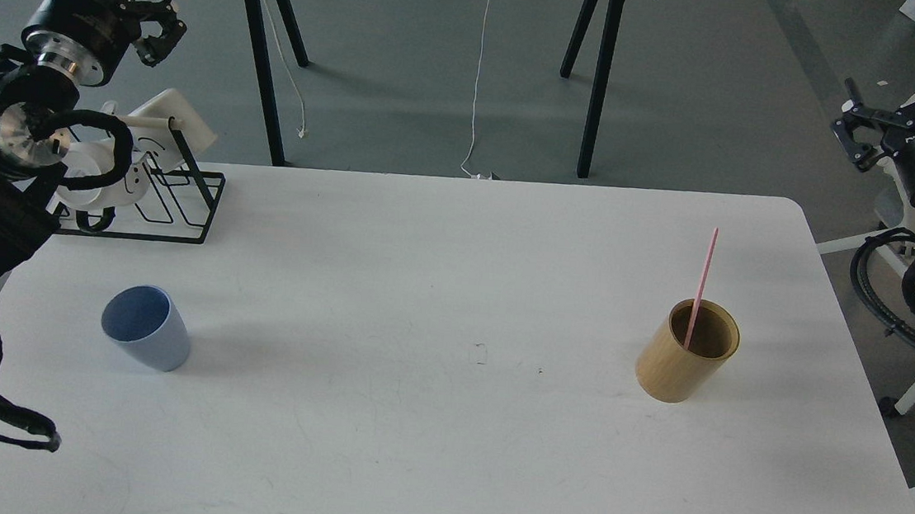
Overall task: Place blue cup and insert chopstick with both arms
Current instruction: 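Move the left gripper down toward the light blue cup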
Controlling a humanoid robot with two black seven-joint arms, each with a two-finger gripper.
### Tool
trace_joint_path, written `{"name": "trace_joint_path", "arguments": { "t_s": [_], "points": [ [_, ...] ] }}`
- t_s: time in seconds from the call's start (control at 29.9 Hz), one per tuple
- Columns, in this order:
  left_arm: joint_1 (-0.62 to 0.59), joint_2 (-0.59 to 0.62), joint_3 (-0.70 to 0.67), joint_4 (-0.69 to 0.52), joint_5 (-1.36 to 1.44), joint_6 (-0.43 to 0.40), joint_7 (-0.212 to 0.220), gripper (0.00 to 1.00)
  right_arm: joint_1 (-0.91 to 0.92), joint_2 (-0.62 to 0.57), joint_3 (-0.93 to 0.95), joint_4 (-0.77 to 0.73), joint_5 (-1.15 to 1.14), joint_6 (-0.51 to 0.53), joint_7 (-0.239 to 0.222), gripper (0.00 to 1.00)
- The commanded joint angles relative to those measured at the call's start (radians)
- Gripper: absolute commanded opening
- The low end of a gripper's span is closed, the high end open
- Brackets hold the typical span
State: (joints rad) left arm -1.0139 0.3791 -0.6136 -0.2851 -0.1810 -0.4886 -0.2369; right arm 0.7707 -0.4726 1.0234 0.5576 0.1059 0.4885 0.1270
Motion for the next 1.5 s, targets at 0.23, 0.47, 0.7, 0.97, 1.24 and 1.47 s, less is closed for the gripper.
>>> {"name": "trace_joint_path", "arguments": {
  "t_s": [0.23,0.47,0.7,0.97,1.24,1.47],
  "points": [
    [-0.006,0.001,0.011,0.0,0.003,0.0,-0.015,1.0,-0.01,-0.006,0.0,0.007,0.0,0.0,0.002,0.99],
    [0.001,0.113,0.072,-0.161,0.064,0.0,-0.025,1.0,-0.01,-0.018,0.004,0.047,0.0,0.0,0.002,0.99],
    [0.015,0.357,0.097,-0.52,0.392,0.0,-0.025,1.0,-0.01,-0.018,0.012,0.051,0.0,0.0,0.003,0.99],
    [0.081,0.567,0.097,-0.844,0.902,0.0,-0.022,0.99,-0.031,-0.018,0.037,0.05,0.0,0.0,0.037,0.99],
    [0.257,0.811,0.118,-1.186,1.198,0.0,-0.022,0.88,-0.05,-0.027,0.058,0.047,0.001,0.0,0.04,0.99],
    [0.305,0.893,0.241,-1.186,1.501,0.12,-0.025,0.88,-0.062,-0.024,0.061,0.047,0.001,0.0,0.056,0.99]
  ]
}}
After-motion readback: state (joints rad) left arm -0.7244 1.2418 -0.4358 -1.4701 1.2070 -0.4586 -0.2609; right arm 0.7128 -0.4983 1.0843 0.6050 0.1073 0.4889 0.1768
